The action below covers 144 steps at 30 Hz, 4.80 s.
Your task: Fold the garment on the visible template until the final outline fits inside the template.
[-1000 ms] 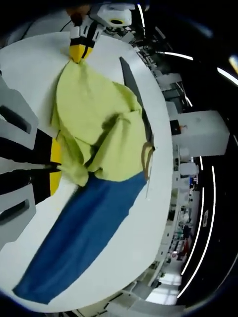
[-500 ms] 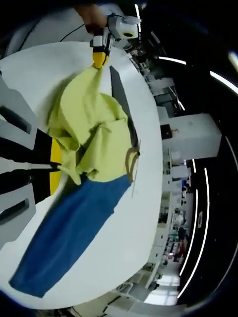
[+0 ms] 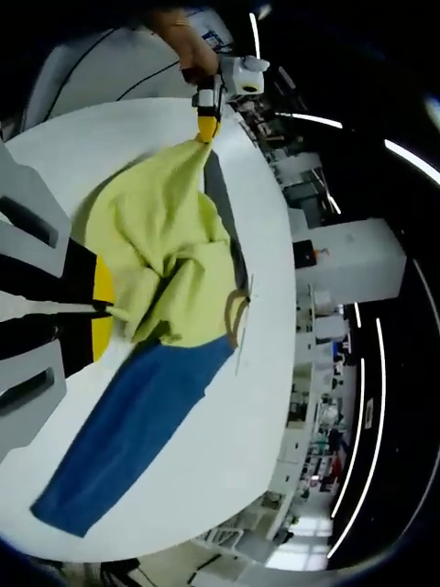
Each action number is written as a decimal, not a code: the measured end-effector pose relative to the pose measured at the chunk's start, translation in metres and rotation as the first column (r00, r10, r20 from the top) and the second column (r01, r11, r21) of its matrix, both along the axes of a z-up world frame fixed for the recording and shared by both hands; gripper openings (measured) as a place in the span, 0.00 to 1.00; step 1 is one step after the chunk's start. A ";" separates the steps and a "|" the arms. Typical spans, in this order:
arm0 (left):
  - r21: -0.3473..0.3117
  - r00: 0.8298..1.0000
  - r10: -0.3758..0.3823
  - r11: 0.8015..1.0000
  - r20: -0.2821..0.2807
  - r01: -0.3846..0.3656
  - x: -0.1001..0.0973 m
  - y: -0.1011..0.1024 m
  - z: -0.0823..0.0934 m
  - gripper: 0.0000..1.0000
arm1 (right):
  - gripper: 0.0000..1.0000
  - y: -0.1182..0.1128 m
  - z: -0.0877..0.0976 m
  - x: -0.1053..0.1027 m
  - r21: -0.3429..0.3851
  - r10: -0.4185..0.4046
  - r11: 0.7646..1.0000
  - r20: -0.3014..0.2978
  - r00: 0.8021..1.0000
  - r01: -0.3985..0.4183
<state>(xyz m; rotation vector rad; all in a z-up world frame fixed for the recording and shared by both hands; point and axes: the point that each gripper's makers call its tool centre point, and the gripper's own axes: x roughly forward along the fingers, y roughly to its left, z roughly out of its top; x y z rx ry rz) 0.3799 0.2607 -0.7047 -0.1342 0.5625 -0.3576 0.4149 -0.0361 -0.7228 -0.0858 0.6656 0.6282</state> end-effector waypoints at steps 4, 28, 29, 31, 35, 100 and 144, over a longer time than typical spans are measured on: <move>-0.019 1.000 0.011 1.000 -0.012 -0.011 -0.009 0.002 -0.002 0.00 | 0.00 -0.003 0.005 -0.013 0.020 -0.007 1.000 -0.024 1.000 0.007; -0.063 0.989 0.083 0.994 -0.121 -0.091 -0.062 0.031 -0.032 0.00 | 0.00 0.004 -0.010 -0.089 0.019 -0.023 0.999 -0.131 0.991 0.026; -0.060 0.989 0.077 0.995 -0.130 -0.085 -0.064 0.031 -0.034 0.00 | 0.00 0.004 -0.014 -0.092 0.021 -0.032 0.999 -0.145 0.989 0.036; -0.047 0.987 0.075 0.995 -0.144 -0.083 -0.068 0.034 -0.039 0.00 | 0.00 0.005 -0.018 -0.097 0.022 -0.036 0.999 -0.168 0.985 0.040; -0.040 0.982 0.087 0.995 -0.165 -0.095 -0.073 0.042 -0.047 0.00 | 0.00 0.009 -0.024 -0.108 0.027 -0.036 0.999 -0.205 0.978 0.043; 0.114 0.990 -0.029 0.992 -0.140 0.045 -0.102 0.053 -0.055 0.66 | 0.70 -0.025 -0.034 -0.108 0.062 -0.257 0.960 -0.195 0.947 0.273; 0.090 0.980 -0.144 0.987 0.134 0.133 -0.064 0.027 -0.004 0.96 | 0.61 -0.221 -0.059 0.005 -0.073 -0.592 0.806 -0.093 0.801 0.587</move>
